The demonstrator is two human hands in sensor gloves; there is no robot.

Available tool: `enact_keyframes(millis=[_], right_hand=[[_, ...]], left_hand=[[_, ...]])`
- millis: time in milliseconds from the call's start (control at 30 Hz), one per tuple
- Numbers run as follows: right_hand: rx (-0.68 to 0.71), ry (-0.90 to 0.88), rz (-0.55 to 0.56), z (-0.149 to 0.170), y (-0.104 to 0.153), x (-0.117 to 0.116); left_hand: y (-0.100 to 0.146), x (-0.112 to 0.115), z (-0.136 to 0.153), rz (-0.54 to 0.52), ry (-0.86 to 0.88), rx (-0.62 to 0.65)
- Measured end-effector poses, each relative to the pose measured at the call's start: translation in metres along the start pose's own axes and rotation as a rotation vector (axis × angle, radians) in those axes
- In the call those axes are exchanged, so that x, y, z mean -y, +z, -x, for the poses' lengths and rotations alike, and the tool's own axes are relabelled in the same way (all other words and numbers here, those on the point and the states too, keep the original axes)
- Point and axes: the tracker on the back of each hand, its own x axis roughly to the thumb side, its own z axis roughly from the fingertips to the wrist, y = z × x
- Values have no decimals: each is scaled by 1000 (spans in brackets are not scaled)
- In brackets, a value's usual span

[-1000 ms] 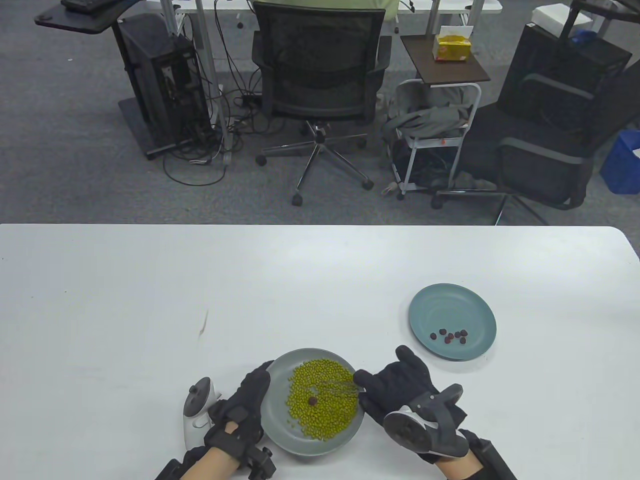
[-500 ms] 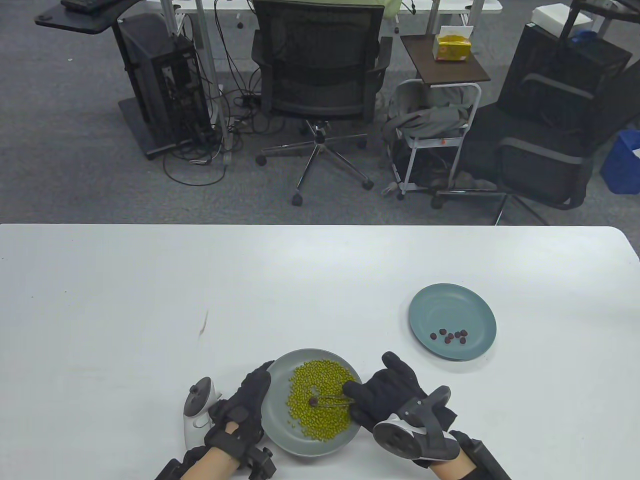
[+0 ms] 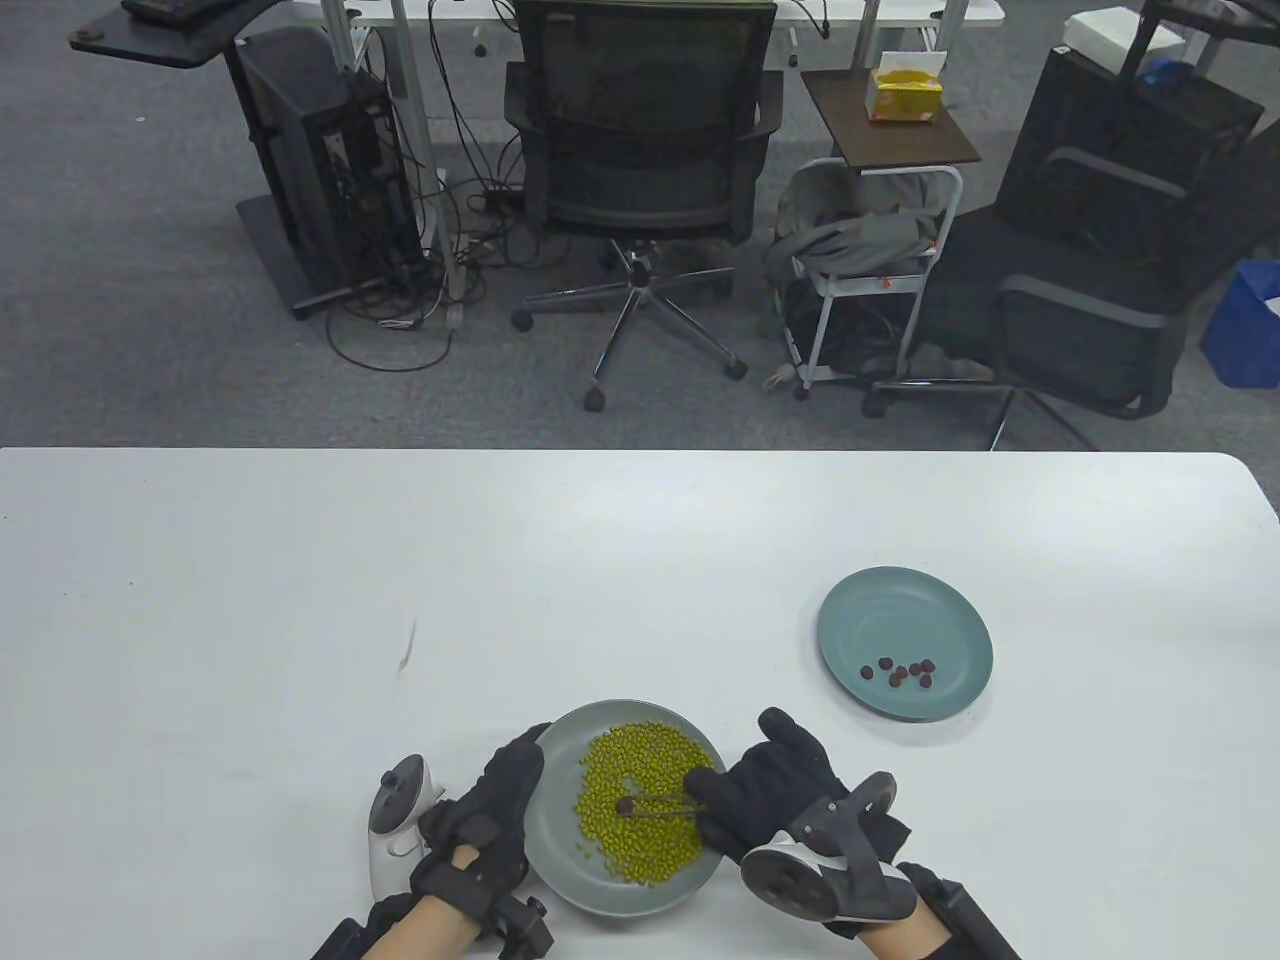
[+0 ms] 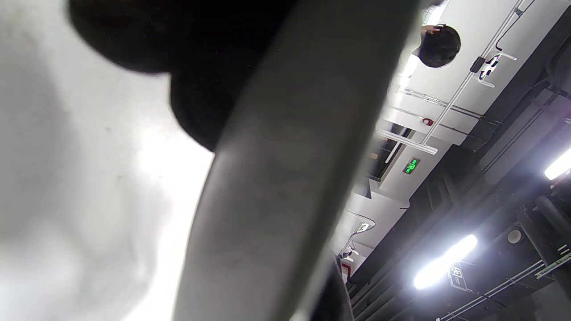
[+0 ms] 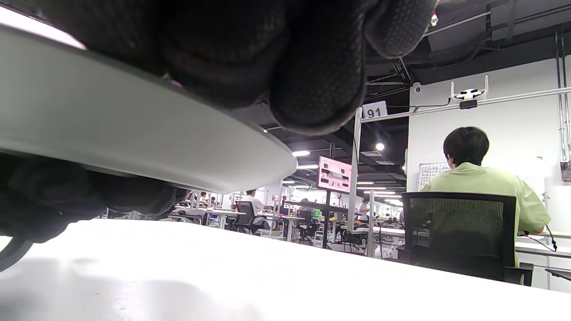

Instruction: Pick cranberries with tweezers into plate

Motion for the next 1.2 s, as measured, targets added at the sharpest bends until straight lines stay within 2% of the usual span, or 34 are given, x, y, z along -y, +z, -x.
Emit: enact_keyframes(millis=[333,433,533,600,700,767,933,1000,1200], right_hand=[[-23,-2,53,5,1,6],[-36,29,70,13,-1,15],[-80,105,132,31,0,36],[-169,81,167,53,3,48],[-306,85,174,87,9,55],[-415,88,137,114,14,54],[-715,-6,-54,181,33,33],[-842,37,-109,205,46,22],[-1049,124,-254,237,66,0]], left_hand=[[0,1,0,2,4,1],[0,1,-1,-3,-8,14],[1,1,-2,-6,-11,25],[1,1,-2,-5,-7,27],[1,1,-2,-2,-8,26],[1,1,-1,0,-8,25],[1,1,-2,3,-6,26],[1,2,-2,4,0,27],[1,1,-3,1,11,26]])
